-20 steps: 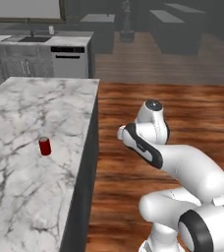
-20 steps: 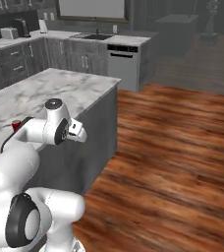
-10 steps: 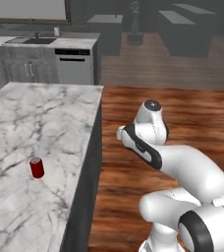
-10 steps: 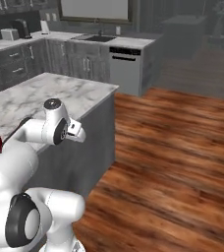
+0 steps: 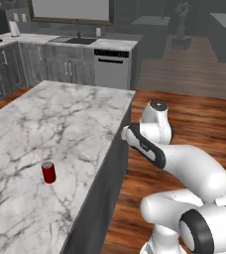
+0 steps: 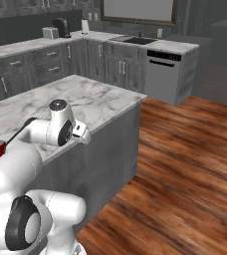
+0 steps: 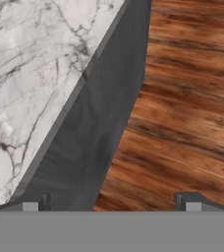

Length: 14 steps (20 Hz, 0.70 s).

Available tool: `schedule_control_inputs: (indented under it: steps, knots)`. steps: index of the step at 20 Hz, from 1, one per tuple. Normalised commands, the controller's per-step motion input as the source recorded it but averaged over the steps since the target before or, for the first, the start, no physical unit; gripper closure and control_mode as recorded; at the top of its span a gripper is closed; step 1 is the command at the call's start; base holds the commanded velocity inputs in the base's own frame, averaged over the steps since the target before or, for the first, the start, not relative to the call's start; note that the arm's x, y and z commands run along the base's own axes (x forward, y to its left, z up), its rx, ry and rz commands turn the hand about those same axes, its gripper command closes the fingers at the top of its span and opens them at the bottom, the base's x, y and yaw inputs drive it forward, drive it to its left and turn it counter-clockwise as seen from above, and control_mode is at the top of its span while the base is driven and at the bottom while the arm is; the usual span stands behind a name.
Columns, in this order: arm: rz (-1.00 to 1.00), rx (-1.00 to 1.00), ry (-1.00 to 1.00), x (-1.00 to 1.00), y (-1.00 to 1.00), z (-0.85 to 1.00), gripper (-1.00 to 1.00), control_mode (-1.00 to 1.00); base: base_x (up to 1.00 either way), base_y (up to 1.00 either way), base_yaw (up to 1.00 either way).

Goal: Four empty soda cans are scattered around the kitchen. Gather all the cans and cluster them next to the stove for recycling.

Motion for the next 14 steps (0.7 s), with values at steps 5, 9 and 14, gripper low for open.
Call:
schedule_control_inputs:
  steps: [5,9,14]
  knots:
    - [0.0,0.0,0.0,0.0,0.0,0.0,-1.0,1.0,0.25,-0.19,0.24]
    - [0.0,0.0,0.0,0.0,0.0,0.0,-1.0,1.0,0.01,-0.01,0.0]
    - [0.0,0.0,0.0,0.0,0.0,0.0,-1.0,1.0,0.01,0.0,0.0]
